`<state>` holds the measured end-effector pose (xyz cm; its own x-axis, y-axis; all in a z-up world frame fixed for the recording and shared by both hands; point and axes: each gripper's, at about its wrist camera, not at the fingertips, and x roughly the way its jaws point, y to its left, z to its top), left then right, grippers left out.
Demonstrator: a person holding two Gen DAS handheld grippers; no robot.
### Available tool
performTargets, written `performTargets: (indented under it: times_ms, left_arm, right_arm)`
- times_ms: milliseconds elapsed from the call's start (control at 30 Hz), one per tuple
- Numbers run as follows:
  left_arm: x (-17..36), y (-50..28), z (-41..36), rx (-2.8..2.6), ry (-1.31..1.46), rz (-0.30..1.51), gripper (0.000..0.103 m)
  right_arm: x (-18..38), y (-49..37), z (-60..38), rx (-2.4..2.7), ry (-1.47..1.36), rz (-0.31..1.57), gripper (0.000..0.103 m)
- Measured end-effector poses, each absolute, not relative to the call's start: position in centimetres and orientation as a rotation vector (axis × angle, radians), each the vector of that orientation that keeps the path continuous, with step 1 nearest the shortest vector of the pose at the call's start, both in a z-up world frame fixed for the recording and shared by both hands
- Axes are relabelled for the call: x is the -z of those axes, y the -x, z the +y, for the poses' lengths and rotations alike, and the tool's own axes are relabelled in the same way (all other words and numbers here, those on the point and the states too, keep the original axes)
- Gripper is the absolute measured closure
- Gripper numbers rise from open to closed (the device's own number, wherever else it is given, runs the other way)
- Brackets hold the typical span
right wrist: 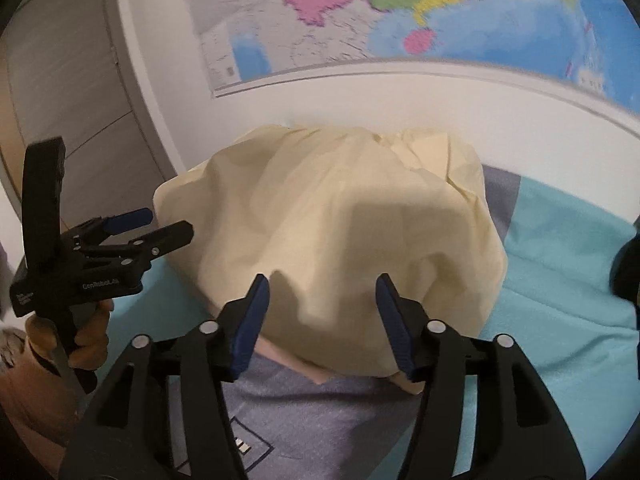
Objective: Fold large clothes
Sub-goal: 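Lower the cream bundle onto the folded pink garment and open both grippers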
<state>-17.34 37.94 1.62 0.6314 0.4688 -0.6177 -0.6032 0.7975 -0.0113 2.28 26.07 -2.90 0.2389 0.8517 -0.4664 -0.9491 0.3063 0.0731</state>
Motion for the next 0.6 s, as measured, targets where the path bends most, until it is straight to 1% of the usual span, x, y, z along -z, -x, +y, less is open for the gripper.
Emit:
performTargets:
  times_ms: [133, 200, 233, 300, 400, 600]
  left_arm:
    - [-2.0, 18.3, 36.4, -0.633, 0.259, 0.607, 0.007]
    - [-2.0, 18.7, 35.6, -0.648, 0.270, 0.607, 0.007]
    - [-2.0, 18.9, 35.2, -0.662, 0.270, 0.603, 0.007]
    - [-1.9, 19.2, 34.5, -0.656, 0.277, 0.606, 0.007]
    - [-1.8, 19.6, 33.7, -0.656, 0.292, 0.600, 0.007]
    - [-2.2, 20.6, 31.9, -0.696, 0.268, 0.582, 0.007]
  right_arm:
    - [2.5, -1.0, 25.4, -1.235, 0.237, 0.412, 0.034]
    - [2.4, -0.4, 24.9, -1.226, 0.241, 0.391, 0.023]
    - [2.3, 0.0, 24.5, -1.223, 0.238, 0.378, 0.022]
    - [2.3, 0.5, 23.8, -1.220, 0.240, 0.367, 0.015]
    - [2.4, 0.8, 23.1, -1.219, 0.233, 0.367, 0.012]
    - [2.8, 1.4, 21.2, -1.205, 0.211, 0.374, 0.009]
